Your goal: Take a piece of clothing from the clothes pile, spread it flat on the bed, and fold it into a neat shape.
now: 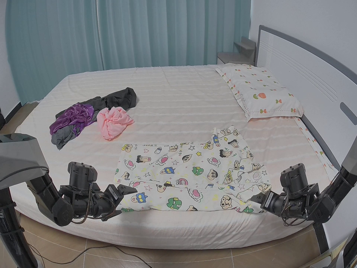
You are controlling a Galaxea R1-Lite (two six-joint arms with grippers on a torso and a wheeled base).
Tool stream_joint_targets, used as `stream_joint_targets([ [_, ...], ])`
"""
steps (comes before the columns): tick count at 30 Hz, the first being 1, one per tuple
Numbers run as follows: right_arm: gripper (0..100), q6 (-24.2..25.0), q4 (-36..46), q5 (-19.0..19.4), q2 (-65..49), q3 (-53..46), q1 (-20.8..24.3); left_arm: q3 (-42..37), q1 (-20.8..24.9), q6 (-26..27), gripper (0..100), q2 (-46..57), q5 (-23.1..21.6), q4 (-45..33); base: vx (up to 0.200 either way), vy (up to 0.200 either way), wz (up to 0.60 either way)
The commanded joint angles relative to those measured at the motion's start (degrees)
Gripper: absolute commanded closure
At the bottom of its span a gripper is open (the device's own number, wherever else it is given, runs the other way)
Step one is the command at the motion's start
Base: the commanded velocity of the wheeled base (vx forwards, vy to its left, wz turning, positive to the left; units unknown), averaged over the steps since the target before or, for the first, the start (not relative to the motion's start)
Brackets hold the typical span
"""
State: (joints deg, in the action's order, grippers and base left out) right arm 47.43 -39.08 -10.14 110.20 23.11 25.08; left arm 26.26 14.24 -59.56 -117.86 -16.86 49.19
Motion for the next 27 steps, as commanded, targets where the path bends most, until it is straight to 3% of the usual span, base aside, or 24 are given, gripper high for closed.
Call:
stream_joint_targets([
  [1, 0, 0.2, -4.95, 0.39, 0.54, -0.26, 2.96, -0.07, 0.0, -0.03, 0, -0.09, -0.02, 0.03, 0.0, 0.0, 0.0],
  [7, 0, 3.19, -14.35, 1.18, 7.75, 1.67, 2.7, -0.33, 0.0, -0.03, 0, -0.09, -0.02, 0.29, 0.0, 0.0, 0.0],
  [18, 0, 4.51, -21.21, 1.27, 15.66, 2.99, 0.41, -0.33, 0.0, -0.03, 0, -0.09, -0.02, 0.21, 0.0, 0.0, 0.0],
  [27, 0, 4.6, -21.83, 1.27, 17.5, 5.01, 0.32, -0.42, 0.0, -0.03, 0, -0.09, -0.02, 0.29, 0.0, 0.0, 0.0],
])
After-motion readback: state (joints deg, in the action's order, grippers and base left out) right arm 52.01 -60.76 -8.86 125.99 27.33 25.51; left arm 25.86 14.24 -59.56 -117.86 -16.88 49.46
